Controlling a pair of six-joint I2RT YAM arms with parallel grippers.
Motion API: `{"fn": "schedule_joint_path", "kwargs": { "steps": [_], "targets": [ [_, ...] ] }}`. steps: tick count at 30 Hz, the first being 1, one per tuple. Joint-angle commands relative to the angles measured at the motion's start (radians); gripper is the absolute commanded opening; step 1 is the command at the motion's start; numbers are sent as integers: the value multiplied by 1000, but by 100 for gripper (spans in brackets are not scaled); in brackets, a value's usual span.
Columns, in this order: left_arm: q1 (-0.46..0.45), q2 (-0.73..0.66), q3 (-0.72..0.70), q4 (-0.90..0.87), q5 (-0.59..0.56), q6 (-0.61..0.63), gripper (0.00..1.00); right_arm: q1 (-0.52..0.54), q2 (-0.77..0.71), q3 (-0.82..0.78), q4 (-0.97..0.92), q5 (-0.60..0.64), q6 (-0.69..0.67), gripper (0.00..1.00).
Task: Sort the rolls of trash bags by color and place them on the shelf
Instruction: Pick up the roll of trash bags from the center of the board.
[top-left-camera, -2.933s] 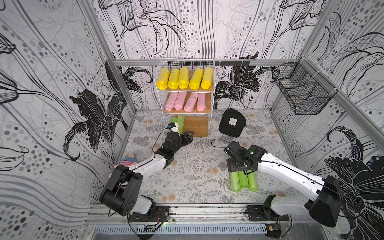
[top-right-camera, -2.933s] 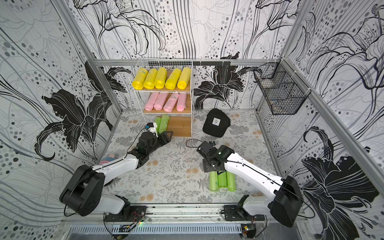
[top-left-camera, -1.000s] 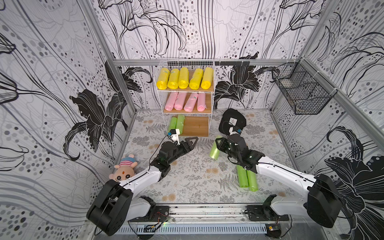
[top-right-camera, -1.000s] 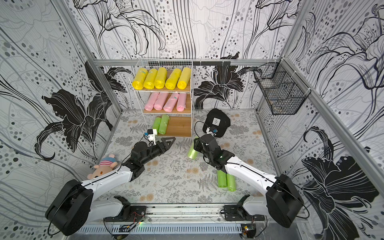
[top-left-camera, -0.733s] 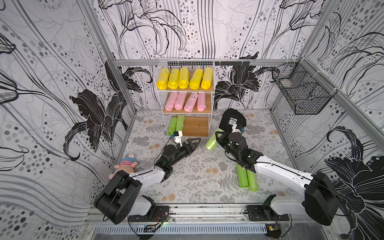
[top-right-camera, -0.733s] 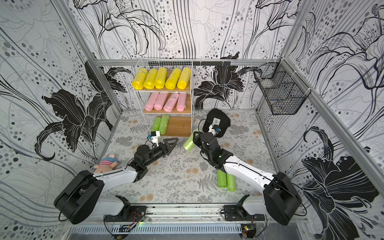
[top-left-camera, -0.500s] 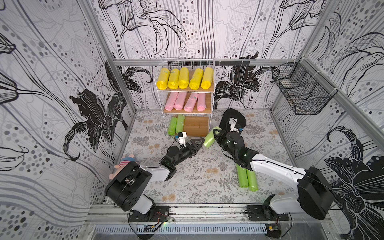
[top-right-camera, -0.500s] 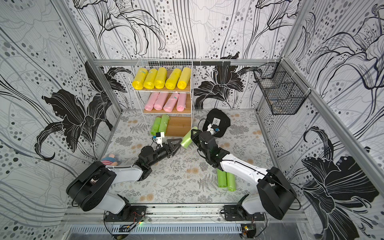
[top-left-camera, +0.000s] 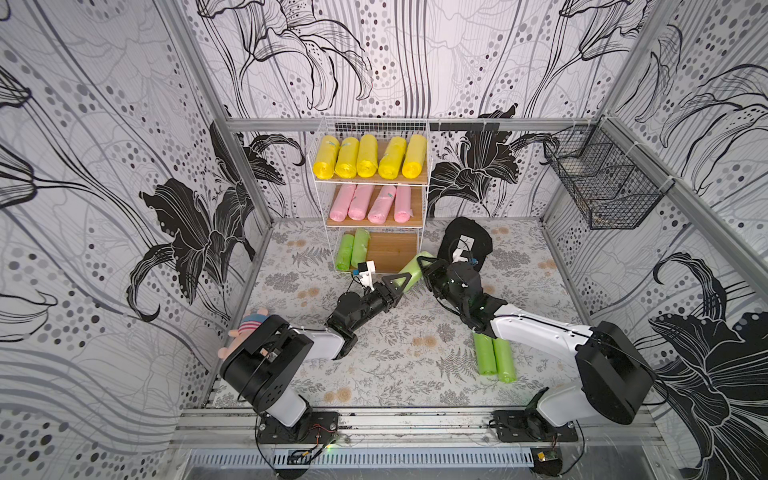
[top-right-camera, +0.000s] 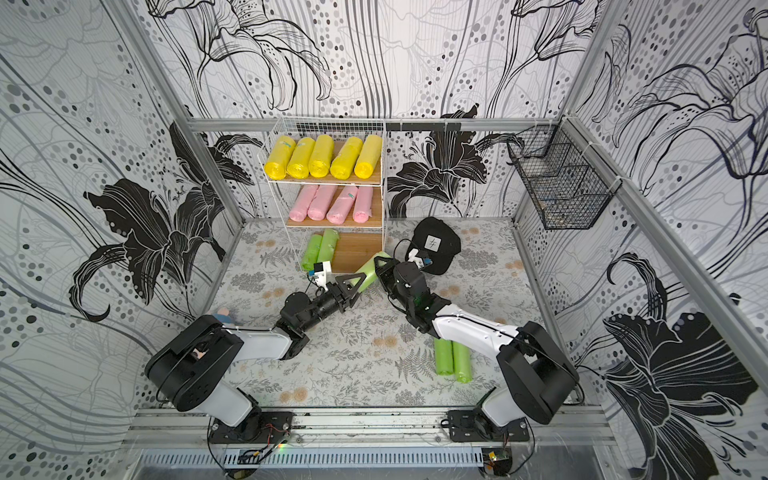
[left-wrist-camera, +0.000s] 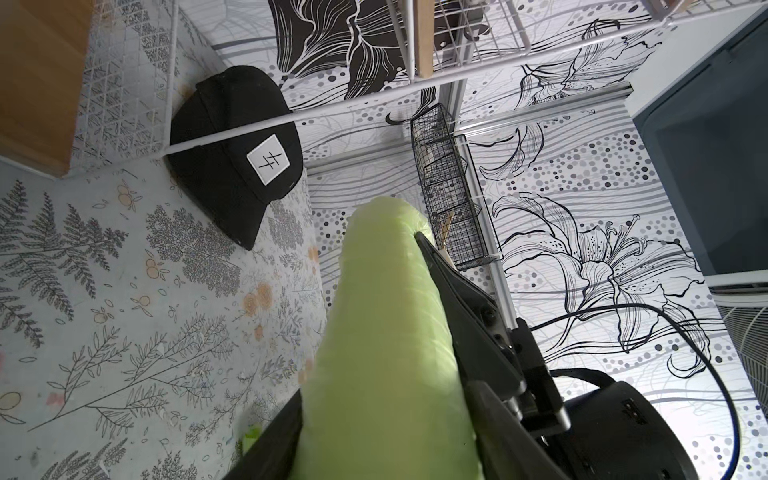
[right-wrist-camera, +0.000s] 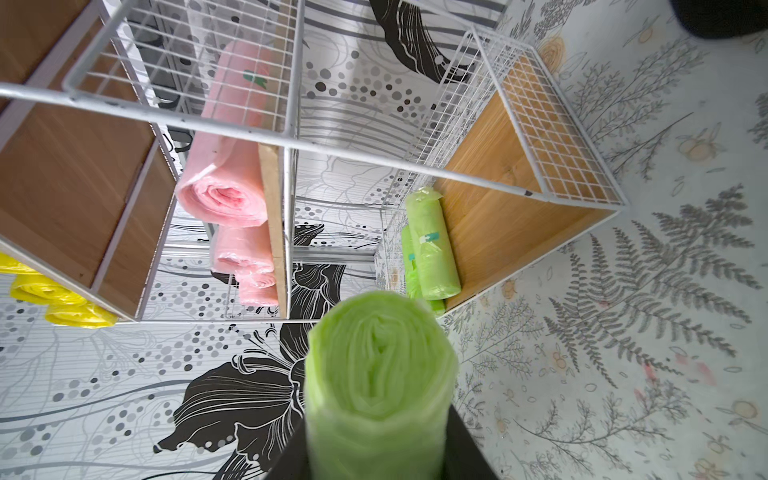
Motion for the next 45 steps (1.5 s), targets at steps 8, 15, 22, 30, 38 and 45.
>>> {"fn": "schedule_joint_path", "kwargs": {
  "steps": [8, 15, 22, 30, 38, 45],
  "targets": [
    [2, 70, -15, 184, -94, -24, 19, 0, -11, 27, 5, -14, -12, 51],
    [41, 106, -39, 200, -129, -11, 8, -25, -45, 2, -76, 16, -51, 86],
    [100, 105, -51, 105, -188, 114, 7, -35, -122, 28, -290, 76, -251, 88],
    [164, 156, -4, 12, -205, 253, 7, -35, -190, 103, -508, 60, -534, 88],
    [184, 251, 46, 9, -243, 348, 6, -35, -222, 110, -591, 39, -660, 88],
    [203, 314, 115, -55, -288, 395, 5, -35, -227, 85, -583, 35, -650, 88]
  ]
}}
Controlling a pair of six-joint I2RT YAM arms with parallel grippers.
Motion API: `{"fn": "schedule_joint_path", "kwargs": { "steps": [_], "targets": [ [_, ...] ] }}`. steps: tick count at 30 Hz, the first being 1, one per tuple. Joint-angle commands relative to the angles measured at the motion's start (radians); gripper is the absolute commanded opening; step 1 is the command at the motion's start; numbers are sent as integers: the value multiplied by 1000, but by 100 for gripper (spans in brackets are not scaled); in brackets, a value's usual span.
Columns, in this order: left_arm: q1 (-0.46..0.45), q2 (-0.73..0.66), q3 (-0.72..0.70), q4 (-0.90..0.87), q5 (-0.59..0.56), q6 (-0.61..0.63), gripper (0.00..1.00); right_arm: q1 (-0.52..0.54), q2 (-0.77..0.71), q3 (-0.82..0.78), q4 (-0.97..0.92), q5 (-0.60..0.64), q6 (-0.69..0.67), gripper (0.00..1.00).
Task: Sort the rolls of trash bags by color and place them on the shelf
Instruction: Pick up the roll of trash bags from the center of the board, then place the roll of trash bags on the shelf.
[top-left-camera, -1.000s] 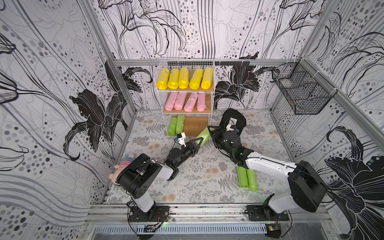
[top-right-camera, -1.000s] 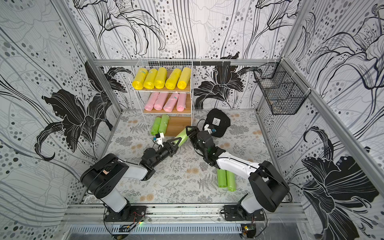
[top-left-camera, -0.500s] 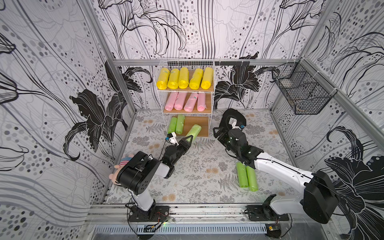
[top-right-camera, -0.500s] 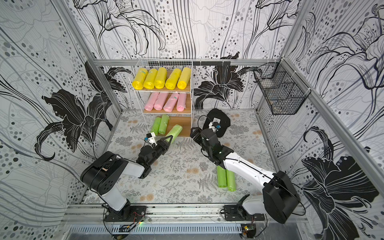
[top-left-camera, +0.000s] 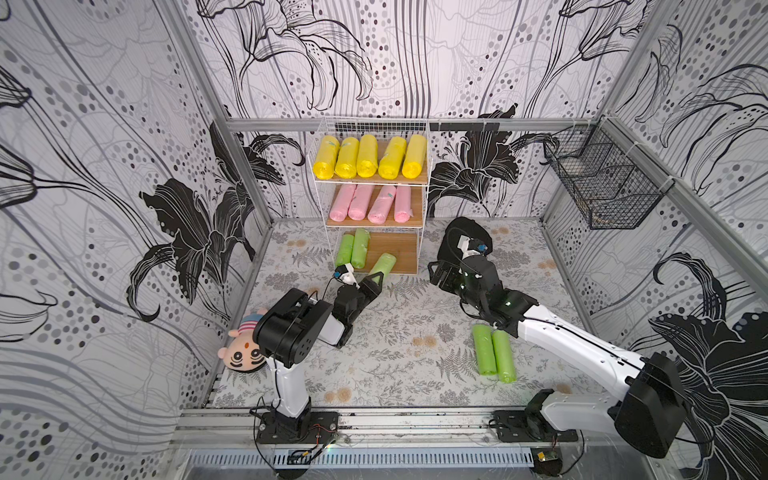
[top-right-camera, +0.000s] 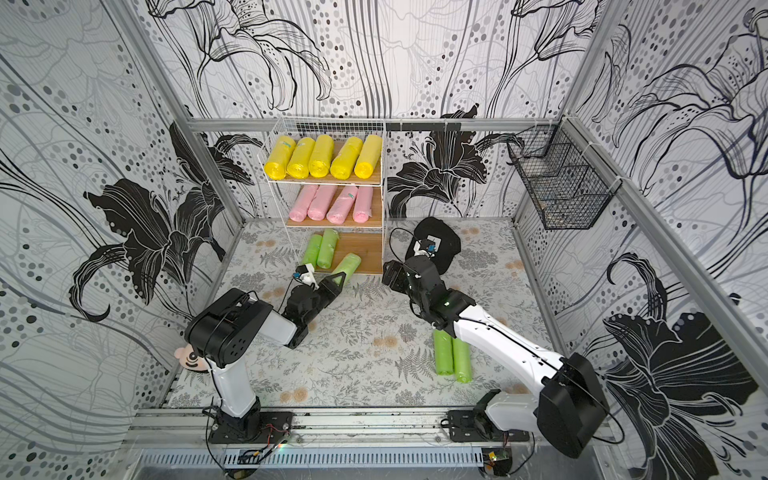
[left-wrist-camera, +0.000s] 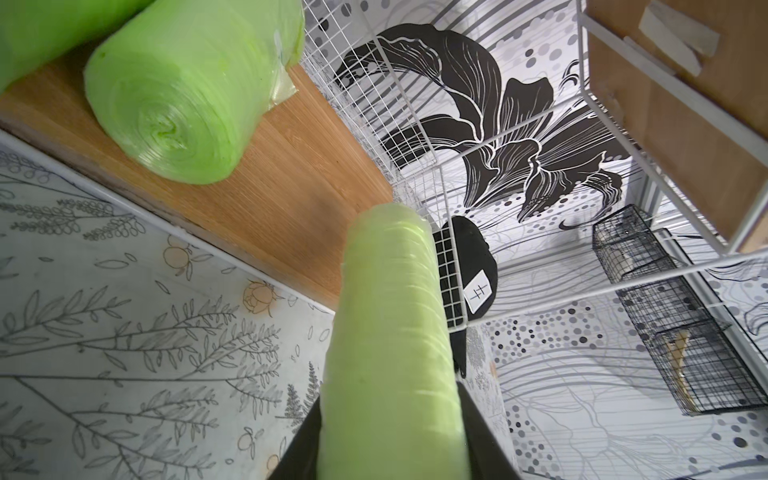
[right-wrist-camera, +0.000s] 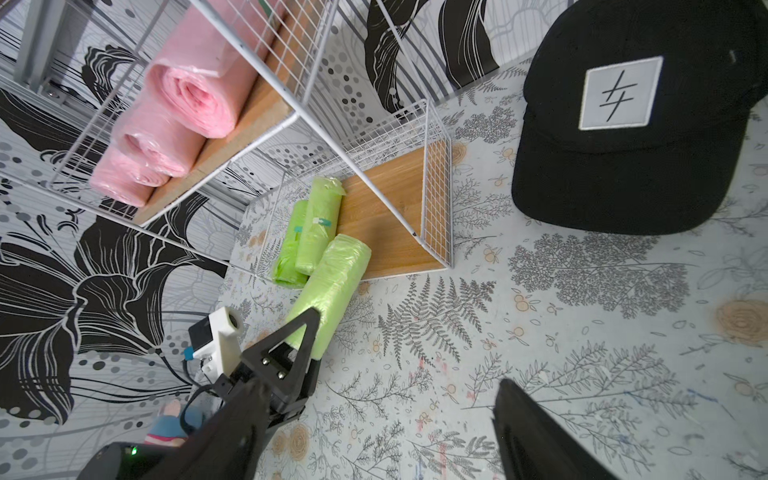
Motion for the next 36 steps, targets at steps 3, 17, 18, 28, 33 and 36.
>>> {"fn": "schedule_joint_path", "kwargs": {
  "steps": [3, 17, 18, 28, 33, 36],
  "targets": [
    [22, 47, 78, 20, -58, 68, 5, -2, -28, -25, -8, -4, -26, 87],
    [33, 136, 231, -89, -191, 94, 5, -2, -22, -49, 22, -19, -23, 87],
    [33, 138, 242, -104, -202, 96, 5, -1, -22, -49, 24, -19, -23, 87],
    [35, 196, 377, -217, -267, 68, 10, -2, -31, -52, 24, -25, -26, 87],
    [35, 221, 424, -277, -285, 40, 15, -2, -52, -59, 12, -16, -29, 87],
    [35, 232, 433, -286, -298, 20, 18, -1, -66, -66, 12, -14, -28, 87]
  ]
}}
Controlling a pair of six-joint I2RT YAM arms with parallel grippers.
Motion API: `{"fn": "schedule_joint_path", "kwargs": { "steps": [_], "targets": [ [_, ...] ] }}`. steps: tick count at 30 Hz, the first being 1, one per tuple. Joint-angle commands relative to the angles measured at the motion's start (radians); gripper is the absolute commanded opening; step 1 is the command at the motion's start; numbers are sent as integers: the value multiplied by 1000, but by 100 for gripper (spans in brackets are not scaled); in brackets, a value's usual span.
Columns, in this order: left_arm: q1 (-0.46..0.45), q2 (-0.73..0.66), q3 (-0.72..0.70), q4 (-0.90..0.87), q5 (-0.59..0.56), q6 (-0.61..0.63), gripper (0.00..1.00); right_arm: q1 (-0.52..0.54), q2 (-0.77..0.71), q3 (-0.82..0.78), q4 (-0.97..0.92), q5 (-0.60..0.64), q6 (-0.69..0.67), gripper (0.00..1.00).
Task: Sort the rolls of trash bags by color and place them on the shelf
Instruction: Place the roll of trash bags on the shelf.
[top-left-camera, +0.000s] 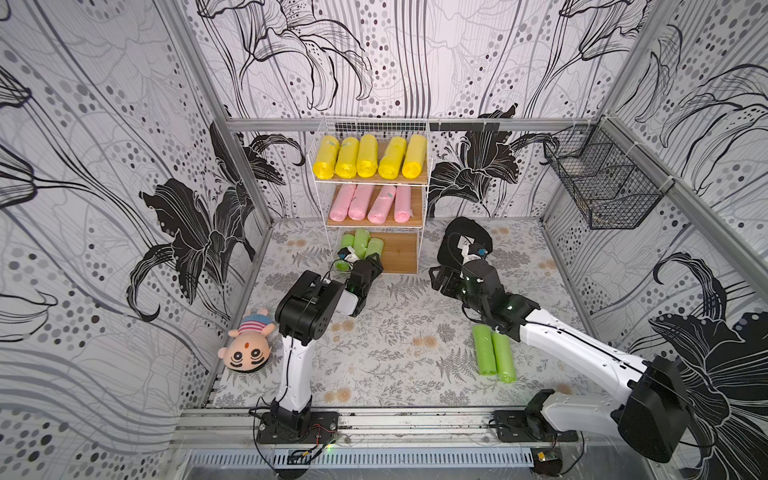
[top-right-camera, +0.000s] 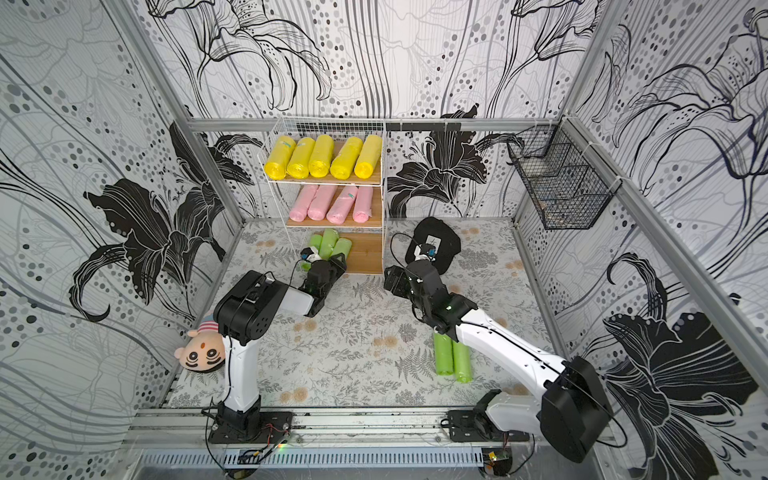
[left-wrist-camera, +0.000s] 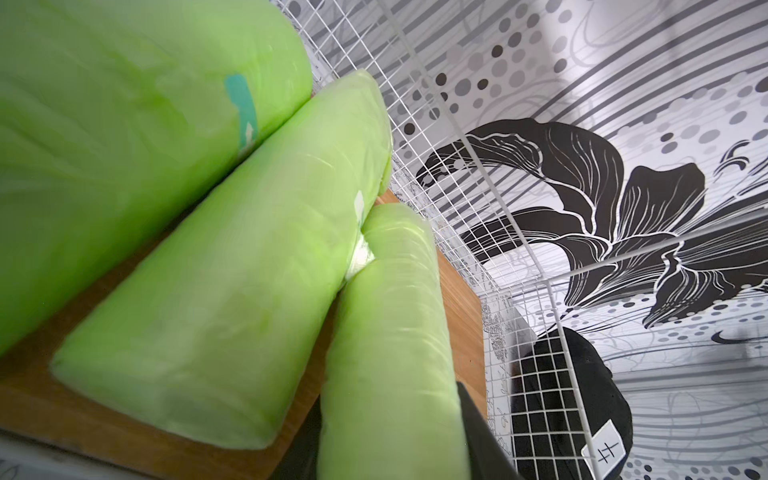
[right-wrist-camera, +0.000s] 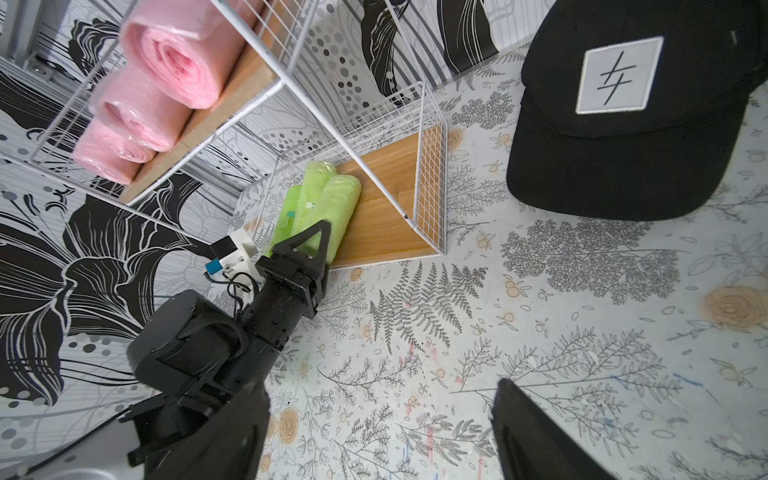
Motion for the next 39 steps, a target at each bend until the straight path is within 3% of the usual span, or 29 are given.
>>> {"fn": "schedule_joint_path", "kwargs": {
  "steps": [1, 20, 27, 39],
  "targets": [
    [6, 10, 32, 2, -47, -27, 20, -2, -32, -19, 6, 5, -16, 87],
    [17, 44, 99, -85, -65, -43, 43, -2, -47, -25, -3, 6, -14, 87],
    [17, 14, 76, -106, -67, -53, 55, -1, -49, -23, -5, 12, -11, 87],
    [10, -73, -32, -70, -61, -94, 61, -2, -35, -32, 7, -3, 3, 87]
  ]
}}
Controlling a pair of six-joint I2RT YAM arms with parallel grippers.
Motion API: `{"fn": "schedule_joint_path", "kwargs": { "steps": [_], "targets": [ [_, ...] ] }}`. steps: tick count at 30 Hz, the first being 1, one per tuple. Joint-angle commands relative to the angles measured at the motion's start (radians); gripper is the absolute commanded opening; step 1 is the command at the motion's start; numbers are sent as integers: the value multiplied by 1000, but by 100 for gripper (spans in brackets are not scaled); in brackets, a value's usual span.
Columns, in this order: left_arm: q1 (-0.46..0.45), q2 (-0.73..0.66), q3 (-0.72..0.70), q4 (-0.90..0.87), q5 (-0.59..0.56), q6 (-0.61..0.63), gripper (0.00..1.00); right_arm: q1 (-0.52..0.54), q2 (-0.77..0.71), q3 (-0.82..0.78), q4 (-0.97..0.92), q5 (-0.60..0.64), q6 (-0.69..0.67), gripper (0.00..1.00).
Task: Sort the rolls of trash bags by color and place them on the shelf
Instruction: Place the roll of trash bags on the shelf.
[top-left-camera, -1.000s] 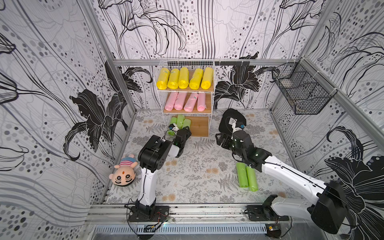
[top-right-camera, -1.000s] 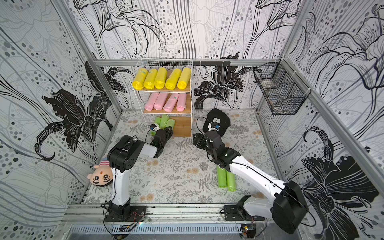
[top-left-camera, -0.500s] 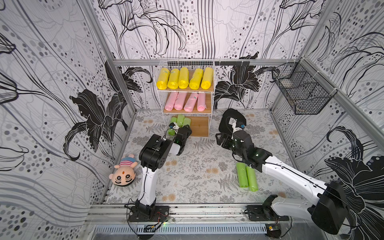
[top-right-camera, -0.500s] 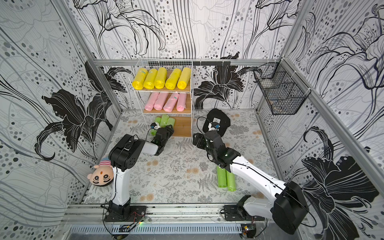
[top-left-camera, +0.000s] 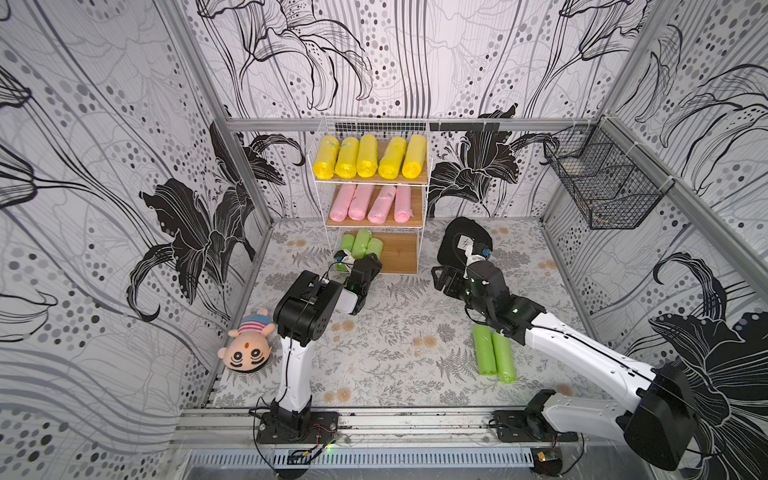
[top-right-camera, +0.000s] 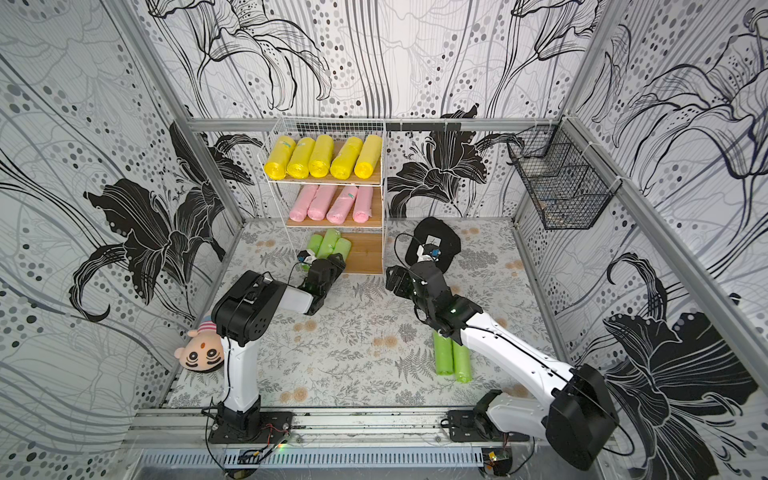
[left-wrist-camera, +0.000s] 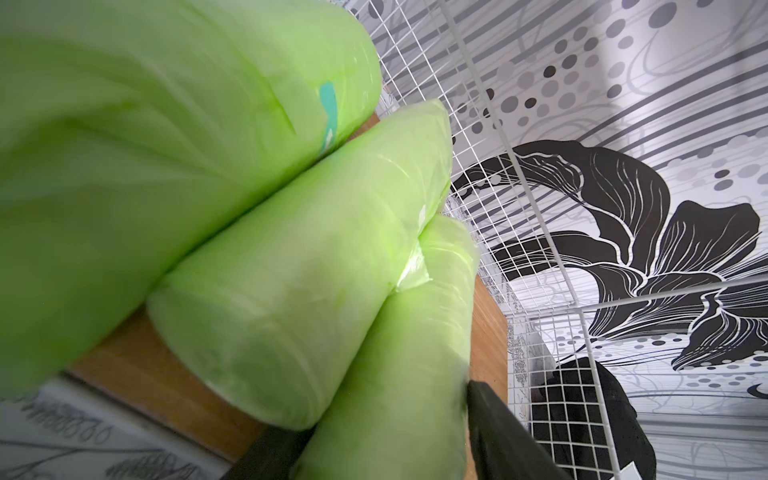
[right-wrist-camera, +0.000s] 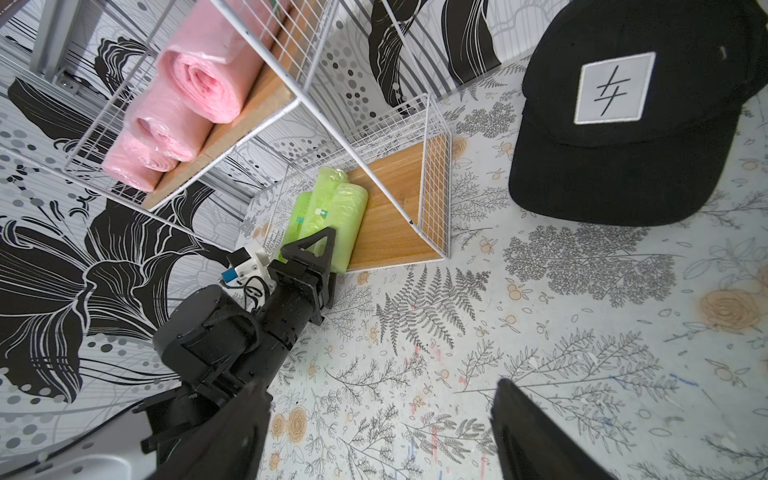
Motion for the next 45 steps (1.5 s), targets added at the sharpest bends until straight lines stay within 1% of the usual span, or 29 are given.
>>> {"fn": "schedule_joint_path", "kwargs": {
  "steps": [1, 6, 12, 15, 18, 19, 22, 25, 30, 36, 40, 43, 45],
  "targets": [
    [1, -49, -37, 34, -17, -12, 62, -2, -4, -20, 9, -3, 3, 87],
    [-8, -98, -104, 54, -24, -22, 64, -2, -13, -14, -28, 3, -4, 87],
    [-9, -169, -178, 54, -20, -11, 65, -2, -23, 24, -137, 10, -39, 87],
    [-10, -207, -212, 50, 2, 7, 65, -3, -36, 18, -160, 11, -48, 87],
    [-12, -243, -237, 26, 44, 4, 61, -1, -42, 6, -171, 16, -49, 87],
    [-12, -244, -235, 26, 67, 6, 60, -1, -42, 2, -171, 19, -49, 87],
    [-8, -227, -193, -5, 138, 33, 53, -2, -38, -5, -168, 21, -47, 87],
    [1, -197, -155, -34, 172, 24, 47, -1, -35, -4, -171, 18, -47, 87],
    [24, -139, -92, -50, 216, 27, 44, -3, -54, -12, -180, 29, -52, 86],
    [40, -103, -45, -58, 207, 53, 43, -2, -71, -6, -236, 50, -73, 86],
    [41, -129, -49, -67, 208, 59, 45, -1, -72, 19, -352, 68, -112, 86],
    [32, -181, -102, -51, 212, 40, 48, -2, -52, 67, -521, 80, -155, 86],
    [18, -228, -146, -40, 212, 41, 50, -2, -27, 101, -655, 100, -178, 84]
  ]
}}
